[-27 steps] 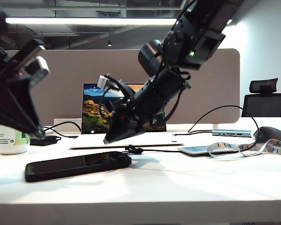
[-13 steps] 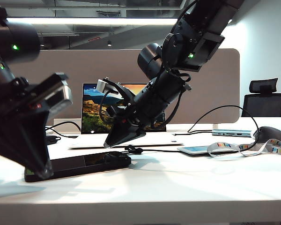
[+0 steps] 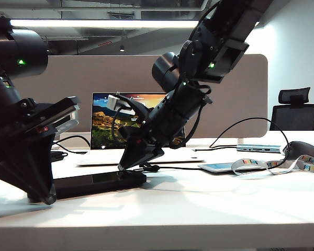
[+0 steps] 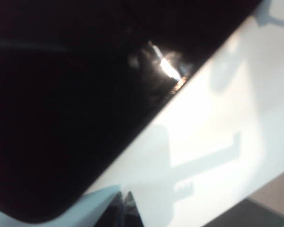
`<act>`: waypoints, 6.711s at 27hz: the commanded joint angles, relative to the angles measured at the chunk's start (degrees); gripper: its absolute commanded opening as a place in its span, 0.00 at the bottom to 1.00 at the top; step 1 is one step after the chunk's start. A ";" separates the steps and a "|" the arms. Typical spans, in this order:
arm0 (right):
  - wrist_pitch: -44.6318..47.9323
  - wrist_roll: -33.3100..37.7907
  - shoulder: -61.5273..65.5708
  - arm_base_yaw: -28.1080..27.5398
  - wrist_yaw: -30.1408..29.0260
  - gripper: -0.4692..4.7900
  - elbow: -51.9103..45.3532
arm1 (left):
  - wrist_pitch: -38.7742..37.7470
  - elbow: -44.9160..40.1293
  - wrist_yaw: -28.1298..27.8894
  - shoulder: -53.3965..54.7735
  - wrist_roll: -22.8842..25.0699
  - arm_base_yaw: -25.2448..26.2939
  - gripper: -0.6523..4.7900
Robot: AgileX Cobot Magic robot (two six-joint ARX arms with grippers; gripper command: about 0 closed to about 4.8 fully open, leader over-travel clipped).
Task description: Pick up the black phone, pick up the charger plug, insert the charger plug into the phone's charging port, and finally place the connected phone back on the desk.
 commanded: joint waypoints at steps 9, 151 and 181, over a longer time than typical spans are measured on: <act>-1.84 -0.15 0.79 1.99 0.92 0.08 0.33 | 0.44 0.04 -4.76 -0.07 -1.31 -0.02 0.11; -20.79 -2.99 2.29 4.39 -14.51 0.08 7.58 | 49.35 -20.63 5.07 -2.93 -39.85 4.76 1.00; -20.96 -2.84 1.84 3.41 -13.07 0.08 7.63 | 50.60 -20.63 4.63 -2.93 -39.19 4.76 0.11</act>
